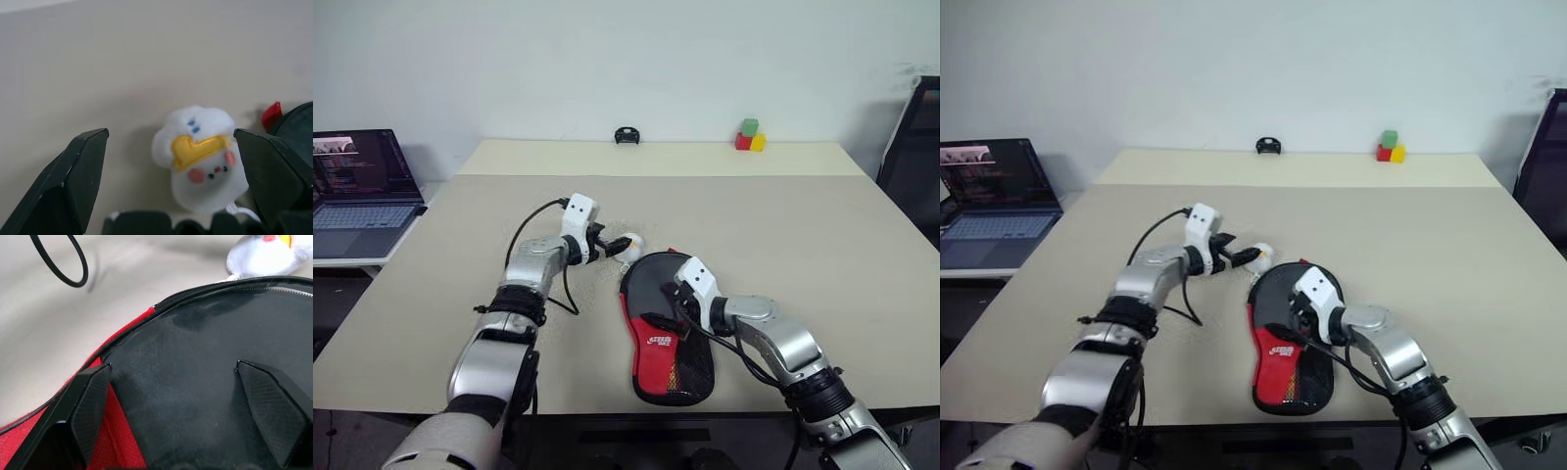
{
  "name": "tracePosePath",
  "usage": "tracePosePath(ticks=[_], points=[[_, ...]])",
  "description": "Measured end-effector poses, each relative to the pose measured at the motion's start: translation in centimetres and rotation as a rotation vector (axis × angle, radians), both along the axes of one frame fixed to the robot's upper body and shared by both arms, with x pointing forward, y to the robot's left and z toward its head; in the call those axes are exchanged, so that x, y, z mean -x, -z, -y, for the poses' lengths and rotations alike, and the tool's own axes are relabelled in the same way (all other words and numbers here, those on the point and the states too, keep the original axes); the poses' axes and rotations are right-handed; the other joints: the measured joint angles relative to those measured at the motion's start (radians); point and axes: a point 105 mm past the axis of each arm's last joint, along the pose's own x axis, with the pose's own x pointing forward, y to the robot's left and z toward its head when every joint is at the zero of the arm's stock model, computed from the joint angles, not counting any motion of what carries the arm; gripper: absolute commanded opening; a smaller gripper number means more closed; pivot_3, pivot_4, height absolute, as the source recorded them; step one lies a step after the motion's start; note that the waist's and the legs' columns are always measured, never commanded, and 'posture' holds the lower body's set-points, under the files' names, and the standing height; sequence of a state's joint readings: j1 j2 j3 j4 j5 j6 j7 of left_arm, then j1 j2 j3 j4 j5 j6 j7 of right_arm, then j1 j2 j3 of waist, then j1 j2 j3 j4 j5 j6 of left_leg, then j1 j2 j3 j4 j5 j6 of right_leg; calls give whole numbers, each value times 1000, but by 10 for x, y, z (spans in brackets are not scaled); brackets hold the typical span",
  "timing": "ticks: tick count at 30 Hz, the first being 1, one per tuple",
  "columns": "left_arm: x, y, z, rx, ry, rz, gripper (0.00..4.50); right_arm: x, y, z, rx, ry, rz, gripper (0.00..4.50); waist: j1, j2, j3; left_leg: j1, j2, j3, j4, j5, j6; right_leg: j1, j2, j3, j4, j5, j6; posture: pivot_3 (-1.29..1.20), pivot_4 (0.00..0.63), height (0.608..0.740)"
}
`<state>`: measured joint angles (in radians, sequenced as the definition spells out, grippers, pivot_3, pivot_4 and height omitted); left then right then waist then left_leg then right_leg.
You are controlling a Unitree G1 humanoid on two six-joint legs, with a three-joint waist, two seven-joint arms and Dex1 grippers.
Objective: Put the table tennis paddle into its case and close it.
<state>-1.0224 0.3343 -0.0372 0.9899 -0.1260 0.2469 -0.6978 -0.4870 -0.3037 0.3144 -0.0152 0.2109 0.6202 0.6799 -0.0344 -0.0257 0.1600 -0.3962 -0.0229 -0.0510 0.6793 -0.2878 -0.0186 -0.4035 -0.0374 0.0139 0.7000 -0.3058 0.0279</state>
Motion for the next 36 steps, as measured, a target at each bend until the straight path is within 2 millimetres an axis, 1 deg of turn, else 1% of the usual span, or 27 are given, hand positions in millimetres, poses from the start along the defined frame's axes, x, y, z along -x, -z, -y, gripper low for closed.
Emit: tracePosePath(ticks=[6, 13, 16, 17, 18, 20, 26, 28, 29, 30, 31, 34, 36], points=[[0, 20, 16, -41, 26, -74, 4500, 0, 0, -2, -9, 7, -1, 4474, -1, 0, 0, 0, 0, 0, 0, 0, 0, 0, 0, 0, 0, 0, 0, 0, 150, 740], [-1, 24, 21, -46, 21, -83, 4500, -1, 0, -2, -16, 25, -1, 4474, 2, -1, 0, 0, 0, 0, 0, 0, 0, 0, 0, 0, 0, 0, 0, 0, 150, 740], [0, 26, 26, -32, 21, -91, 4500, -2, 0, -2, -19, 37, 2, 4474, 3, -1, -1, 0, 0, 0, 0, 0, 0, 0, 0, 0, 0, 0, 0, 0, 150, 740], [0, 27, 27, -22, 19, -96, 4208, -2, 0, -2, -20, 40, 2, 4500, 4, -1, -1, 0, 0, 0, 0, 0, 0, 0, 0, 0, 0, 0, 0, 0, 150, 740], [0, 27, 28, -18, 20, -98, 4101, -3, 0, -2, -21, 42, 3, 4500, 5, -1, -1, 0, 0, 0, 0, 0, 0, 0, 0, 0, 0, 0, 0, 0, 150, 740], [1, 28, 31, -5, 25, -103, 3565, -4, 0, -2, -21, 52, 6, 4500, 5, -1, -1, 0, -1, 0, 0, 0, 0, 0, 0, 0, 0, 0, 0, 0, 150, 740], [5, 30, 42, 13, 71, -118, 1350, -5, 1, -2, -16, 62, 13, 4500, 6, -1, -1, 0, -1, 0, 0, 0, 0, 0, 0, 0, 1, 0, 0, 0, 150, 740], [5, 30, 42, 14, 76, -121, 690, -6, 0, -2, -14, 64, 14, 4500, 5, -1, -1, 0, -1, 0, 0, 0, 0, 0, 0, 0, 1, 0, 0, 0, 150, 740], [5, 30, 42, 14, 77, -120, 439, -6, 1, -1, -11, 67, 15, 4500, 6, -1, -1, 0, -1, 0, 0, 0, 0, 0, 0, 0, 1, 0, 0, 0, 150, 740], [5, 30, 42, 14, 77, -120, 257, -6, 1, 0, -10, 69, 15, 4500, 6, -1, -1, 0, -1, 0, 0, 0, 0, 0, 0, 0, 1, 0, 0, 0, 150, 740], [5, 30, 41, 14, 77, -119, 211, -7, 0, 2, -8, 73, 16, 4500, 6, -1, -1, 0, -1, 0, 0, 0, 0, 0, 0, 0, 1, 0, 0, 0, 150, 740], [5, 29, 39, 16, 76, -118, 210, -9, 0, 8, -5, 92, 19, 4500, 5, -1, -1, 0, -1, 0, 0, 0, 0, 0, 0, 0, 1, 0, 0, 0, 150, 740], [5, 29, 34, 19, 67, -113, 209, -10, 0, 11, 0, 106, 23, 4500, 3, -1, -1, 0, -1, 0, 0, 0, 0, 0, 0, 0, 1, 0, 0, 0, 150, 740]])
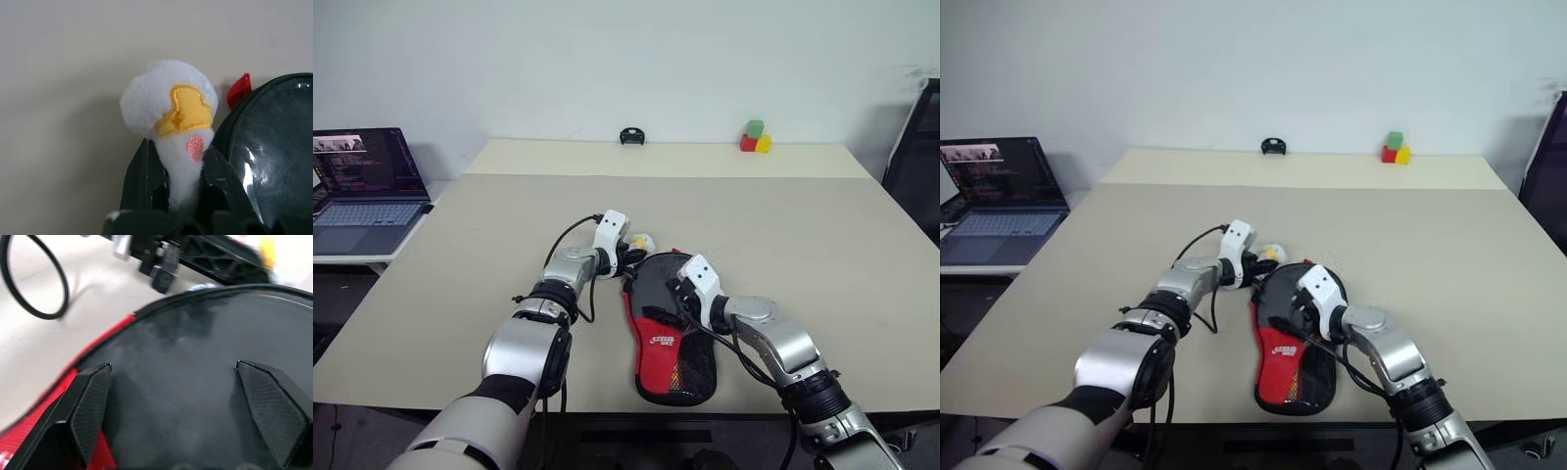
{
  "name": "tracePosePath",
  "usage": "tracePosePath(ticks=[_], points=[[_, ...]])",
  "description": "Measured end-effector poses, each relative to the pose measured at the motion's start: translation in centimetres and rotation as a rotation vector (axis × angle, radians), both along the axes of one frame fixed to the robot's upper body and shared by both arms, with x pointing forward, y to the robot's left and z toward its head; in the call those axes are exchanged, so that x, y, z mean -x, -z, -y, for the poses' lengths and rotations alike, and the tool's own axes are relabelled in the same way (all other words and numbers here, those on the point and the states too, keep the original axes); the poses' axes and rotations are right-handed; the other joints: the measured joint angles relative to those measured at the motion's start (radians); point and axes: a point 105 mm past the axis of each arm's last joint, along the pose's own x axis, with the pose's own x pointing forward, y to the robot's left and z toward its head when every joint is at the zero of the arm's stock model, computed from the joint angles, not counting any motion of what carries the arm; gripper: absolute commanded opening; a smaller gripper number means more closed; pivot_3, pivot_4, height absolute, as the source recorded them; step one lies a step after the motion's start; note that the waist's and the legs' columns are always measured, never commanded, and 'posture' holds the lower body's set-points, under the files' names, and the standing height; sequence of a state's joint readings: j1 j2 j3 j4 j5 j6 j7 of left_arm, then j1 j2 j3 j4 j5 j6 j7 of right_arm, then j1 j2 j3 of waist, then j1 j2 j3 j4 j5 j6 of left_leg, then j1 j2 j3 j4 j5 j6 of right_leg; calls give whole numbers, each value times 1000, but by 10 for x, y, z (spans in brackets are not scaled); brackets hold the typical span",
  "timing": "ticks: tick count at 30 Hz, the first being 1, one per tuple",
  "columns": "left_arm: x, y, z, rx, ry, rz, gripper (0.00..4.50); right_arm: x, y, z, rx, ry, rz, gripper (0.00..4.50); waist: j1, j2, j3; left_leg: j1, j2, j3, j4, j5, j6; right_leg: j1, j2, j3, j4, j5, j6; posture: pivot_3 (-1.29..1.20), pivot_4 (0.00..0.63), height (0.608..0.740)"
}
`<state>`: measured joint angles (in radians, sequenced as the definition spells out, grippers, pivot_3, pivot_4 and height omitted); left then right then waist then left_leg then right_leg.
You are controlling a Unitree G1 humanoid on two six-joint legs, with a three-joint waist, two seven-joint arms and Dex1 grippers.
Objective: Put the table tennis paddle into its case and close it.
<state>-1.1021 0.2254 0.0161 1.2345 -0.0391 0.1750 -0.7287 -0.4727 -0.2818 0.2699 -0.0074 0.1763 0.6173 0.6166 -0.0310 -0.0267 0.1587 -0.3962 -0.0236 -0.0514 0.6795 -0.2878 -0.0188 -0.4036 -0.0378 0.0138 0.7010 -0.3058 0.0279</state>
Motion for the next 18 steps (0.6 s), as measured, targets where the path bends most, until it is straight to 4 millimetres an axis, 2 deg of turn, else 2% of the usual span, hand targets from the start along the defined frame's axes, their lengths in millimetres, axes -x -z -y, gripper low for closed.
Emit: tracePosePath(ticks=[8, 14, 18], points=[[4, -3, -52, 111, -101, 3, 208, -1, 1, 6, 10, 33, 10, 4500, -14, 0, 0, 1, 0, 0, 0, 0, 0, -1, 0, 1, 2, 0, 0, 0, 150, 740], [19, -9, -54, 286, -52, -18, 208, -1, 3, 5, 36, 31, 25, 4500, -9, -1, 0, 2, 0, 0, 0, 0, 0, 0, 0, 1, 4, 0, 0, 0, 150, 740], [28, -14, -52, 340, -13, -29, 208, -1, 5, 5, 42, 31, 24, 4500, -9, -1, -1, 2, 0, 0, 1, 0, -1, 0, 0, 1, 5, 0, 0, 0, 150, 740]])
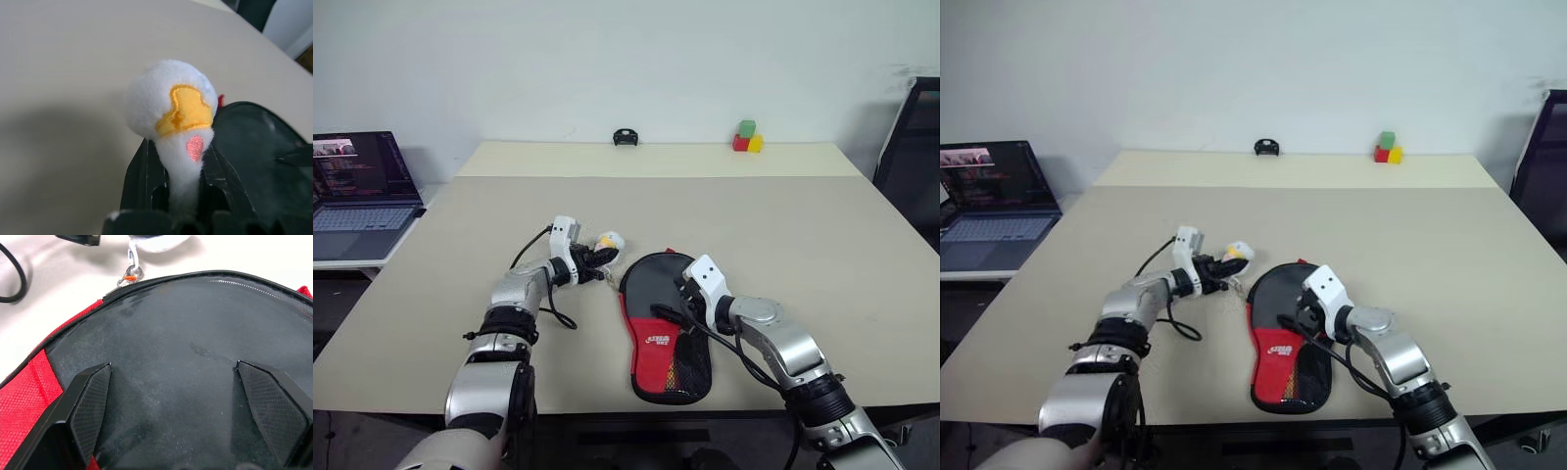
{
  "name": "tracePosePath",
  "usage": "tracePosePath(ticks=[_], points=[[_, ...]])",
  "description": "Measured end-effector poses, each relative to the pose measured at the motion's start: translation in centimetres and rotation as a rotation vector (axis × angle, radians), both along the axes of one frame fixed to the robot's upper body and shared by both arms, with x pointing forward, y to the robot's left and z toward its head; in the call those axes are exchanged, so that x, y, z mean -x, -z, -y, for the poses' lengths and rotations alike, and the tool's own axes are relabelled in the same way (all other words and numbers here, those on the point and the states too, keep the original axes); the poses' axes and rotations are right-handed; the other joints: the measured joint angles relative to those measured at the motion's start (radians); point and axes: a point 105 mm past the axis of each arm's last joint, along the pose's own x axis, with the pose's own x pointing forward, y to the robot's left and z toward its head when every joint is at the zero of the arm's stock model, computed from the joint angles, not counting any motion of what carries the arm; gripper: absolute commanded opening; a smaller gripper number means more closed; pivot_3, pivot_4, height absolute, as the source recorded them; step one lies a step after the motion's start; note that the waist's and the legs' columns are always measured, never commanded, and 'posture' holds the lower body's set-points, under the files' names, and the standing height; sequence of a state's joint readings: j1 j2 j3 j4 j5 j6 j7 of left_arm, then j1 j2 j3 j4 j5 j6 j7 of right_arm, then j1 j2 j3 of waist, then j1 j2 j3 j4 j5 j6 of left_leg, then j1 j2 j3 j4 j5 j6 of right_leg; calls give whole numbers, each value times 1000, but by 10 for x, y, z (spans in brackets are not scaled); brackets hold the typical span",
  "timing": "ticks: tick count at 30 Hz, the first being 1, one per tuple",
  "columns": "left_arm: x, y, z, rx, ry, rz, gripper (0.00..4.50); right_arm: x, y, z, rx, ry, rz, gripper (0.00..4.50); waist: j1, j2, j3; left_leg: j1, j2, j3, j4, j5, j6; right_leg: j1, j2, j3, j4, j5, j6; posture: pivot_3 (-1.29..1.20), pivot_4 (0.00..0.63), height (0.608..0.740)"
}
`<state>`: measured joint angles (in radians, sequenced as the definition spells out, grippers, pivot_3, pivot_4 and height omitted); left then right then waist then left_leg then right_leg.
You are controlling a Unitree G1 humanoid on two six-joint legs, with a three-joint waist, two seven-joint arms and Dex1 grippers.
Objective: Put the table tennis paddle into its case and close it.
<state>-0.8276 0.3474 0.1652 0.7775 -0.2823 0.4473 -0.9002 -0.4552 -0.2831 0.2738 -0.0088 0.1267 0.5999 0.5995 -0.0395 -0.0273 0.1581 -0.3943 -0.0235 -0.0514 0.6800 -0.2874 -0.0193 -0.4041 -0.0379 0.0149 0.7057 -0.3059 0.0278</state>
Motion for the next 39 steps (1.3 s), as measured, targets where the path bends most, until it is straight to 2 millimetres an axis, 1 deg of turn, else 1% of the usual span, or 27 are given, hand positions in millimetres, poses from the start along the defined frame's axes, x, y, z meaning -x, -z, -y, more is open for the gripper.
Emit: tracePosePath(ticks=[4, 7, 9, 12, 15, 20, 24, 29, 35, 39], points=[[0, -10, 4, 8, 18, 25, 207, -1, 3, 0, 11, 1, -5, 4500, 1, 0, -1, 2, 0, 0, 0, 0, 0, 1, 0, 0, 0, 0, 0, 0, 150, 740], [-3, -18, 8, -5, 24, 49, 207, -3, 4, -1, 20, 3, -5, 4500, 1, -1, -2, 3, 0, 0, 0, 0, 0, 2, 0, 0, 2, 0, 0, 0, 150, 740], [-8, -25, 17, -23, 34, 75, 207, -4, 4, -1, 29, 3, -7, 4500, 3, -2, -2, 6, 0, 0, 0, 0, 0, 5, 0, 0, 2, 0, 0, 0, 150, 740], [-15, -30, 31, -61, 56, 96, 207, -5, 7, 0, 36, 5, -16, 4500, 4, -1, -2, 17, 0, -1, -2, 0, 0, 17, 0, -1, -2, 0, 0, 0, 150, 740], [-21, -24, 39, -121, 47, 98, 207, -5, 8, -1, 42, 2, -14, 4500, 3, -2, -2, 18, 0, -1, -2, 0, 0, 18, 0, -1, -3, 0, 0, 0, 150, 740], [-32, -13, 45, -238, -5, 96, 207, -5, 8, -2, 41, 3, -12, 4500, 3, -2, -2, 18, 0, -1, -2, 0, 0, 18, 1, -1, -3, 0, 0, 0, 150, 740], [-35, -4, 54, -300, -22, 101, 207, -5, 8, -4, 36, 9, -10, 4500, 2, -2, -2, 18, 0, -1, -2, 0, 0, 18, 1, -1, -3, 0, 0, 0, 150, 740], [-39, 1, 66, -350, -59, 113, 207, -4, 11, -5, 32, 18, -17, 4500, 4, -2, -2, 18, 0, -1, -2, 0, 0, 18, 1, -2, -3, 0, 0, 0, 150, 740], [-47, -15, 73, -384, -117, 190, 207, -3, 12, -4, 31, 27, -16, 4500, 4, -2, -2, 18, 0, -1, -2, 0, 0, 18, 1, -2, -3, 0, 1, 0, 150, 740], [-50, -15, 72, -426, -155, 196, 207, -3, 12, -4, 29, 34, -15, 4500, 5, -2, -2, 18, 0, -2, -2, 0, 0, 19, 1, -3, -4, 0, 1, 0, 150, 740]])
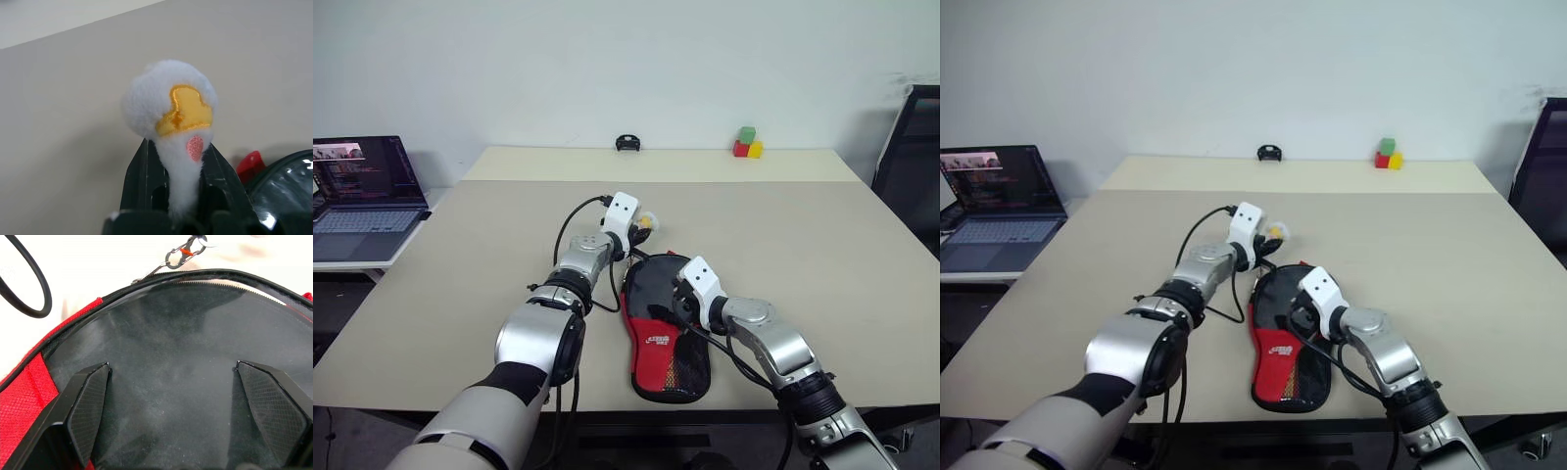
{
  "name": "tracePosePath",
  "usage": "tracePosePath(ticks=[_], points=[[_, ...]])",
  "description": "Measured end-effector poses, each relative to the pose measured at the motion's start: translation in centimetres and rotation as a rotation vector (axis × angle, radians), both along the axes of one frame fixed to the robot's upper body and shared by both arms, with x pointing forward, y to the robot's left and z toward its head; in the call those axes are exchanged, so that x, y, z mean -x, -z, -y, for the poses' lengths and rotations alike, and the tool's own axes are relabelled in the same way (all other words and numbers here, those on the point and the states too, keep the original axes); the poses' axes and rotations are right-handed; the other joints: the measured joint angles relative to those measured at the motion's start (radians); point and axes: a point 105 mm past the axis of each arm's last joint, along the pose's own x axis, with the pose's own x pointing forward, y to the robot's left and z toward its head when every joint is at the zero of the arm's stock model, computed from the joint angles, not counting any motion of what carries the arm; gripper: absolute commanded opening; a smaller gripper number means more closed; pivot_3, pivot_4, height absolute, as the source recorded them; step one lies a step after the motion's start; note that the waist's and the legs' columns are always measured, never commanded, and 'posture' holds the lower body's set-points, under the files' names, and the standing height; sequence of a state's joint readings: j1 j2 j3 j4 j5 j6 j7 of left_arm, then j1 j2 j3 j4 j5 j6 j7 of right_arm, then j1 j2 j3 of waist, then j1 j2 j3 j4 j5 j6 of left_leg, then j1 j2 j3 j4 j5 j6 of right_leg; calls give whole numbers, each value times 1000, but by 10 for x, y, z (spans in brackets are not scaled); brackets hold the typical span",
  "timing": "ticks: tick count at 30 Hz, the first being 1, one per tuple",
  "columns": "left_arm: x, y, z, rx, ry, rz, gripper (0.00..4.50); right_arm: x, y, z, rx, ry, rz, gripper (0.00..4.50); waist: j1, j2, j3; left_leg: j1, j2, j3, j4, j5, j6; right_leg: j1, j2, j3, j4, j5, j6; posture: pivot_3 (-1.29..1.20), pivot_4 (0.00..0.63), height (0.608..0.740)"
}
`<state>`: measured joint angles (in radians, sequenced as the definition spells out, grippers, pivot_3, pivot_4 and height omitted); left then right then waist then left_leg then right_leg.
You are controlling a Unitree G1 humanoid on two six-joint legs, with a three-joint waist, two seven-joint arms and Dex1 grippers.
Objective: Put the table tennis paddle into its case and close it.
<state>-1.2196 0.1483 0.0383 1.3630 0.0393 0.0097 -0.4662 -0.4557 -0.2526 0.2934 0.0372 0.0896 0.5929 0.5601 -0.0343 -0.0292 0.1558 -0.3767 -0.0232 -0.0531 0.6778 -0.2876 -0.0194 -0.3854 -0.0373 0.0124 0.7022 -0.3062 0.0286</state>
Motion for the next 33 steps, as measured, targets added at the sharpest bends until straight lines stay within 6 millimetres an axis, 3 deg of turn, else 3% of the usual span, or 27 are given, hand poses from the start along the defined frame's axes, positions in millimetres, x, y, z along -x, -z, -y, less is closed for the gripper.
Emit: tracePosePath(ticks=[21, 33], points=[[-10, -29, 27, -173, -106, 172, 207, 17, -1, 14, -15, 118, 2, 4500, 11, 0, 0, -5, -1, -3, -1, 0, 0, 0, 0, -4, -8, 0, 1, 0, 150, 740], [-4, -46, 67, -197, -44, 228, 206, 25, -2, 20, -24, 196, 2, 4500, 12, 0, 1, -6, -1, -4, -3, 0, 0, 0, 0, -5, -11, 0, 1, 0, 150, 740]])
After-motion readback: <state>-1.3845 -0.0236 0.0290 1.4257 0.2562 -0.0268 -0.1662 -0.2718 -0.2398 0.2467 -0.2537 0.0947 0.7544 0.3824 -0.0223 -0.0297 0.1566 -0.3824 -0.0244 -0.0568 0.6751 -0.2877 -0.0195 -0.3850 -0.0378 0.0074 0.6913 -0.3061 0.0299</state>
